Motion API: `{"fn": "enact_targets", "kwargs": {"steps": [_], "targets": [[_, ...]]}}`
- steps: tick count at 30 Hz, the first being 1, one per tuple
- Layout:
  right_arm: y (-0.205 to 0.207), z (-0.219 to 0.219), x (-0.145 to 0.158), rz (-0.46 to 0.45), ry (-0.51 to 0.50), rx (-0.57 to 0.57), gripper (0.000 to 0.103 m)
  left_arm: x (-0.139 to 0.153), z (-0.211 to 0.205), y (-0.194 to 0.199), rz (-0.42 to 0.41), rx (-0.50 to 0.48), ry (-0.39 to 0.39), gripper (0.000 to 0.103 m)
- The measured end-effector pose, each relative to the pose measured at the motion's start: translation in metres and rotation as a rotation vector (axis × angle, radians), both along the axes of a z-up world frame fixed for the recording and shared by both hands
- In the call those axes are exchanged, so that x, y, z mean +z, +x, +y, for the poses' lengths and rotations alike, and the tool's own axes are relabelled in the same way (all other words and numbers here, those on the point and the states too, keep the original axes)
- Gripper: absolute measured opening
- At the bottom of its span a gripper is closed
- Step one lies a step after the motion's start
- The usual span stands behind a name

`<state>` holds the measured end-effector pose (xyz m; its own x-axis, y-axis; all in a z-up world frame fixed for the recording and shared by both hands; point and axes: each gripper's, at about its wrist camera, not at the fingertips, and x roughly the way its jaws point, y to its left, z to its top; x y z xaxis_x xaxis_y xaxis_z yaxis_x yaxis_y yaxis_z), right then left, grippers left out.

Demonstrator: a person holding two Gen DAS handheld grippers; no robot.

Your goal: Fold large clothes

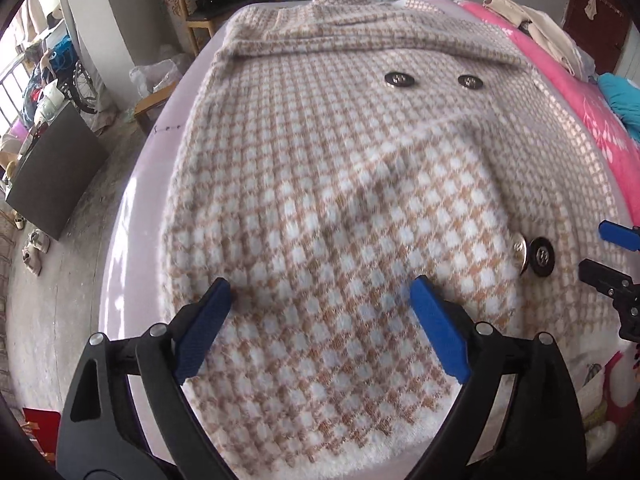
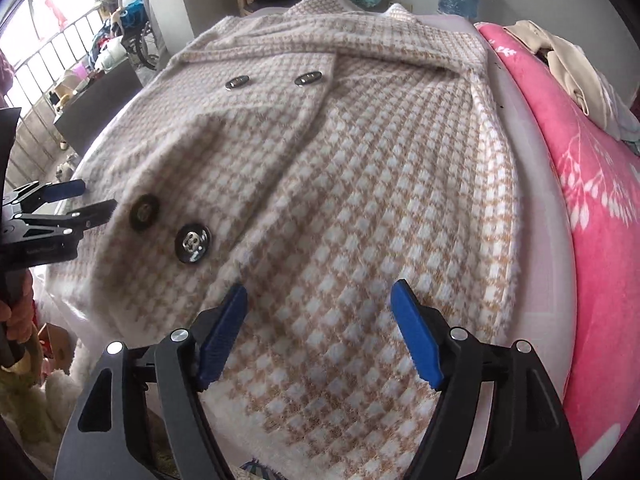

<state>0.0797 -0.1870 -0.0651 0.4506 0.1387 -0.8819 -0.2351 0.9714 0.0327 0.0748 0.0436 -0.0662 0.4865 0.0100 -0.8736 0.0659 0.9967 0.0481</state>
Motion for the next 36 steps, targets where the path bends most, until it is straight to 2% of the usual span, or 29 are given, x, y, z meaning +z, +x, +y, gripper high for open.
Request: {"fn": "enact_targets", "kwargs": {"steps": [1, 3, 10, 25, 36], "targets": [[-0.0034, 0.0016, -0.0011, -0.02, -0.007, 0.004, 0.081, -0.0008, -0.0002, -0.0026, -0.019, 0.021, 0.01, 0.093], [-0.0074, 0.0047, -0.0035, -0.028, -0.025, 0.005, 0.088, -0.0014, 0.0005, -0.0043, -0.026, 0.034, 0.011, 0.094], [-0.0072, 0.005, -0.0061, -0.029, -0.023, -0.014, 0.097, -0.005, 0.0062, -0.006, -0.025, 0.067, -0.025, 0.096], [-0.0045, 0.0074, -0.01, -0.023, -0.036, -0.015, 0.097, -0.0045, 0.0015, -0.0104, -0.023, 0.122, -0.007, 0.096], [0.0, 0.007, -0.01, 0.002, -0.047, -0.01, 0.097, -0.0048, 0.0023, -0.0099, -0.019, 0.122, -0.01, 0.096]]}}
